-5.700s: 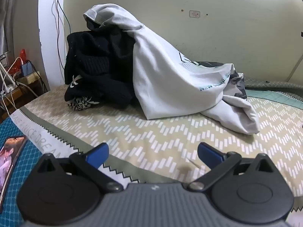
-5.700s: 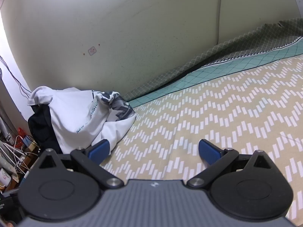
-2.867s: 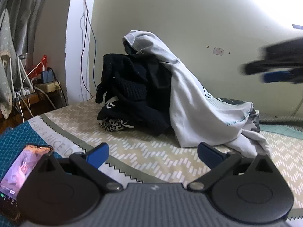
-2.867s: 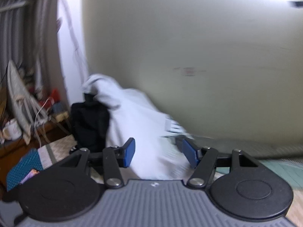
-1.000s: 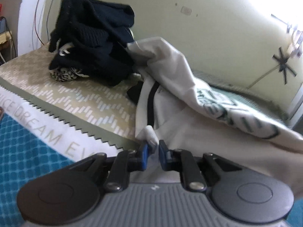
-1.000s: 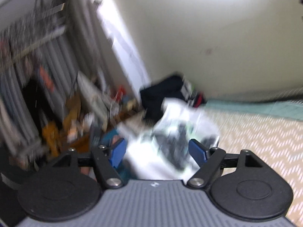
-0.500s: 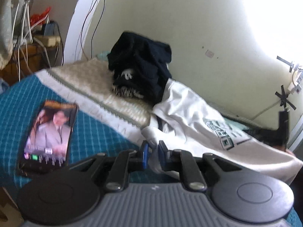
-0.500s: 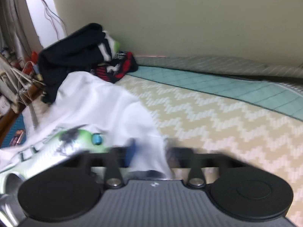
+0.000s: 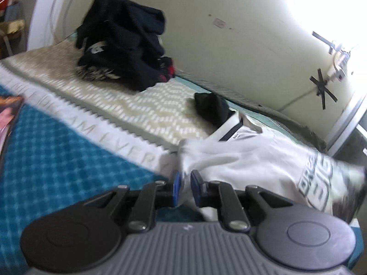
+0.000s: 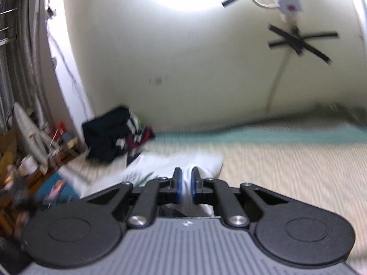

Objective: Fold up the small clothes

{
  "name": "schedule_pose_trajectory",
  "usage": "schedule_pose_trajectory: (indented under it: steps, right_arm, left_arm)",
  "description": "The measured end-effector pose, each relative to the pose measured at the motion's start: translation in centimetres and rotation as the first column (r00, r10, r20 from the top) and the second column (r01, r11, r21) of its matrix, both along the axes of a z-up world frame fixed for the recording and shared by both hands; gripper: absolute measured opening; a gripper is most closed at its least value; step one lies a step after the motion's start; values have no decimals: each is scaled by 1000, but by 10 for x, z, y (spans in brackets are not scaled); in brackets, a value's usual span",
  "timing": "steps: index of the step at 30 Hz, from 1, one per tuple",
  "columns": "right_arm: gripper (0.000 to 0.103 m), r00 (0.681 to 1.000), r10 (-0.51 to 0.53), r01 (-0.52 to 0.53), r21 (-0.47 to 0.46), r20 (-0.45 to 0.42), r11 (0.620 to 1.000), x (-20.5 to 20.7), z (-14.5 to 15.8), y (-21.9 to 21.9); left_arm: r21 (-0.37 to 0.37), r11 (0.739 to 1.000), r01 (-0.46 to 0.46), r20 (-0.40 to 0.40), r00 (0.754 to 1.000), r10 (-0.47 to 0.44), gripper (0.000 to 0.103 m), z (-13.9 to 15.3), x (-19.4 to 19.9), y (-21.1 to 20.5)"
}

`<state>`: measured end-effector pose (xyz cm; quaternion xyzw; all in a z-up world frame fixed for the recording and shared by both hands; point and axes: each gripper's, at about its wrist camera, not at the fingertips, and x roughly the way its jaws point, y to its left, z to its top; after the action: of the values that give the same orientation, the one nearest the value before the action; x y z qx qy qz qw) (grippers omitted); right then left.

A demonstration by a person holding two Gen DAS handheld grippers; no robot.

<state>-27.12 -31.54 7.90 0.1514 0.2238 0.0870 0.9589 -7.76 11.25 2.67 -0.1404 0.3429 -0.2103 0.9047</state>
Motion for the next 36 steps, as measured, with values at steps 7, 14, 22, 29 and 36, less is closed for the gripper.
schedule_pose_trajectory:
  steps: [7,14,22,29,36]
  right_arm:
    - [81,997,-80,80,-3,17,997,-59,-6,-15]
    - [82,1000,-19,20,-86,15,996,63,17,-6]
    - [83,960,38,-97,-202,-276,975,253,-41,28]
    - [33,919,160,-218,-128,-359,967,276,-69,67]
    - [5,974,85,-155,-346,-209,925,236,-26,91]
  left_arm:
    - [42,999,20,19,1000,-20,55,8,26,-15]
    - [30,1000,1,13,1000,-1,88,-3,11,-2]
    - [31,998,63,7,998,-63,82,-10,15,-19]
    - [85,990,114,44,992,-118,41,-11,11,-39]
    - [51,996,72,122,989,-77,13,20,4,-20]
